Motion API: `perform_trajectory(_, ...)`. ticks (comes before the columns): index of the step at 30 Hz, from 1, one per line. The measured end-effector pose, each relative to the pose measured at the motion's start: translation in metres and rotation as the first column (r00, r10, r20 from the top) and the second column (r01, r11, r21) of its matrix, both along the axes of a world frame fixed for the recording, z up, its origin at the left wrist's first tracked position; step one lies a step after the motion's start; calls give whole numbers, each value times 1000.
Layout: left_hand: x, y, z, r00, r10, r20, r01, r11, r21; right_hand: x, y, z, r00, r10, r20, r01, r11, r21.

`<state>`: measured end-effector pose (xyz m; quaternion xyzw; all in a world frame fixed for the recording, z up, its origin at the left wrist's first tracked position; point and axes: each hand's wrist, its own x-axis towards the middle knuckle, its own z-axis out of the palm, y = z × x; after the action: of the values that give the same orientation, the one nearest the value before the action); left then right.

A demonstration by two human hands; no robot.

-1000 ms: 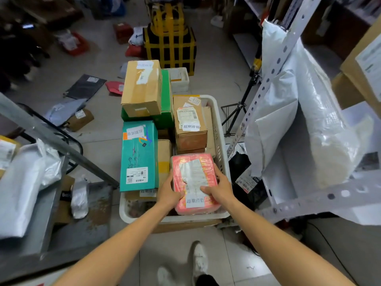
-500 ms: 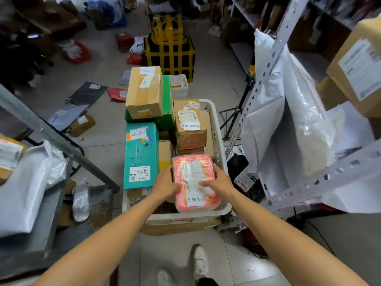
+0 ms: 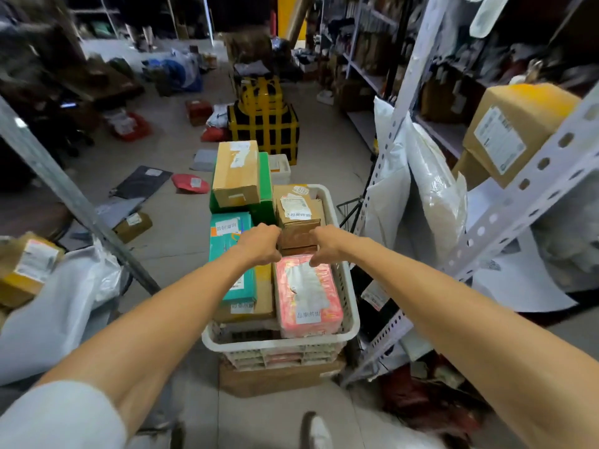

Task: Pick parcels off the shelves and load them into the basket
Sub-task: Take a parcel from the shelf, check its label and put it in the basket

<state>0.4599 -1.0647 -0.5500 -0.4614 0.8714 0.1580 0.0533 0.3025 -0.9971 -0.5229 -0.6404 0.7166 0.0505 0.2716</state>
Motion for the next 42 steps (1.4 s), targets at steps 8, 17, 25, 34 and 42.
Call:
perform_trajectory(8,31,11,68,988,152,-16,-152,987,-52,15,-11,61,968,249,-13,-249,964,-93)
perform_trajectory(17,79,88,125,909,414,-42,-416,904,-95,59,-1,114,774,610,-168,-633,747,-202)
perform_trajectory(25,154,223,148,666,746,-32,-743,658,-128,140,71,139,537,818,-208,-839,492,-233)
perform_trajectory(34,228,478,165,178,984,-11,-974,174,-145,281,253,156,47,979,-197,-971,-1,-239)
perform_trajectory(42,212,743,172,-302,953,-7,-946,-300,-124,357,469,156,-463,859,-216,-809,-510,-294)
